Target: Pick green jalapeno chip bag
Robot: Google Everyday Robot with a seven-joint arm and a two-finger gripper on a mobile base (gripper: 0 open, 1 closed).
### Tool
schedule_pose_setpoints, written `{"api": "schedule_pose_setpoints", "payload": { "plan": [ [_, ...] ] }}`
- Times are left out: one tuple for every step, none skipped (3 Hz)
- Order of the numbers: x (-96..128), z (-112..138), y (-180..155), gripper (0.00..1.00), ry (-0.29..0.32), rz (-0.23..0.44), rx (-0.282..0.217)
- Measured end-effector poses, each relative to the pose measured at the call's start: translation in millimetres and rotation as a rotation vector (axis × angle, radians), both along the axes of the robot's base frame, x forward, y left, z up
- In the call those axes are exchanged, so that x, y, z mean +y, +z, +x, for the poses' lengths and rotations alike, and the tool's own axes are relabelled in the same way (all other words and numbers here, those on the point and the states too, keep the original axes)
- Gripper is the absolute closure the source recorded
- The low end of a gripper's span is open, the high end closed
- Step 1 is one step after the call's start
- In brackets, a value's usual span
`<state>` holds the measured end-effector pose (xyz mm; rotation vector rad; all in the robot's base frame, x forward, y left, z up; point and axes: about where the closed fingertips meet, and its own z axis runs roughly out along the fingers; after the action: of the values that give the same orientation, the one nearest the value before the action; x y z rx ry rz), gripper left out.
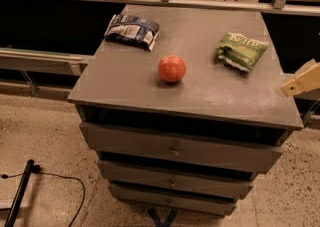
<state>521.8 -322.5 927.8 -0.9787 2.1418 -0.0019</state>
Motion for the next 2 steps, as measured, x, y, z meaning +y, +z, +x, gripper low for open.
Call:
{"api": "schedule_pose_setpoints", "payload": {
  "plan": [
    [6, 14, -5, 0.0, -0.06, 0.07, -0.023],
    [10, 35, -7, 0.0, -0.122, 0.172, -0.065]
  ]
}}
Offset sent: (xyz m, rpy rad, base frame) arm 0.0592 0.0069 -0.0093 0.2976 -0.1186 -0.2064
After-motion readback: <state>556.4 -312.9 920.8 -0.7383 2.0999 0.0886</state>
